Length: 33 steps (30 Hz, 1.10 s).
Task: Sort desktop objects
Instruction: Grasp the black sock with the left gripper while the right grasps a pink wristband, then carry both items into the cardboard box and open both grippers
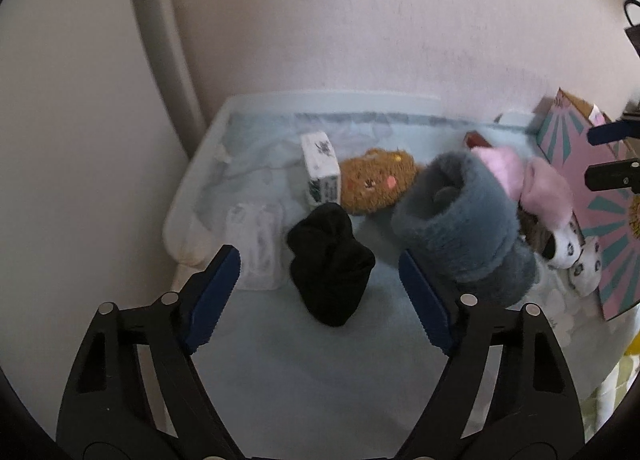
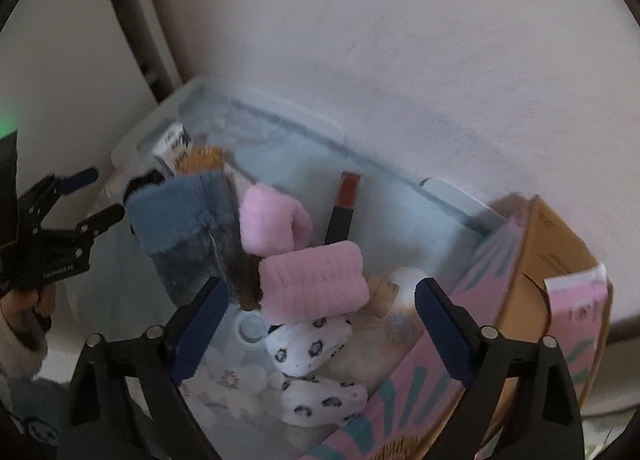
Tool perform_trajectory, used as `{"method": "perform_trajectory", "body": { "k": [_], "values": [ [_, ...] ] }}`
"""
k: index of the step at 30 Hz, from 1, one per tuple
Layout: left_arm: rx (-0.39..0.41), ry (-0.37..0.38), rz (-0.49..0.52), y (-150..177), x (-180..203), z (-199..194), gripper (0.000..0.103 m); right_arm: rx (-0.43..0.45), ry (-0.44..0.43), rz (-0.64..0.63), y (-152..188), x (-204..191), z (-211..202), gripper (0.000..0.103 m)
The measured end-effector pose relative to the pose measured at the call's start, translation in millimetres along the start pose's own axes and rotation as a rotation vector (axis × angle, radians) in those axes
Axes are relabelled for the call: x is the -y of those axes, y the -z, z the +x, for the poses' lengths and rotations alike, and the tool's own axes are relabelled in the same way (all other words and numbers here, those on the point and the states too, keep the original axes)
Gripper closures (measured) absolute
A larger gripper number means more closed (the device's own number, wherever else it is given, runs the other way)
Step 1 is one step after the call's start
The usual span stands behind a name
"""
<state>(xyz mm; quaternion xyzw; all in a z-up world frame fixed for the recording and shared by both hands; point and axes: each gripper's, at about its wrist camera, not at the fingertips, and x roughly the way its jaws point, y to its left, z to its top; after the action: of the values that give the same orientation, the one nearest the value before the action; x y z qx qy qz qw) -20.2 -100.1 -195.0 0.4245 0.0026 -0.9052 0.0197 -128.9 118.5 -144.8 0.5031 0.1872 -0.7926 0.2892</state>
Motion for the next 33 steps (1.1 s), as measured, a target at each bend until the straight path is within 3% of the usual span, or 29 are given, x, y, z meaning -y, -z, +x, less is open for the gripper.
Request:
{"method": "perform_trajectory", "body": {
  "k": [11, 18, 21, 28, 30, 33],
  "values": [
    [-0.065, 0.021, 0.072, 1, 9, 38, 0.044, -0.131, -0.046, -0.117, -9, -4, 54, 0.023],
    [-0.119, 0.041, 0.061, 7, 10, 51, 0.07, -0.212, -0.074, -0.127, -6, -3, 78, 0.052],
    [-0.121, 0.052, 0.037, 4, 6, 49, 0.079, -0.213, -0.076, -0.133, -5, -3, 76, 0.056],
    [-0.099, 0.059, 0.008, -4, 3, 30, 0.082, -0.18, -0.045, -0.114, -3, -1, 60, 0.068],
    [-0.085, 0.059, -0.002, -8, 1, 20, 0.082, -0.165, -0.068, -0.083, -5, 3, 51, 0.079],
    [-0.07, 0.058, -0.015, -13, 0, 8, 0.082, -0.144, -0.088, -0.058, -8, 6, 41, 0.081]
  ]
}}
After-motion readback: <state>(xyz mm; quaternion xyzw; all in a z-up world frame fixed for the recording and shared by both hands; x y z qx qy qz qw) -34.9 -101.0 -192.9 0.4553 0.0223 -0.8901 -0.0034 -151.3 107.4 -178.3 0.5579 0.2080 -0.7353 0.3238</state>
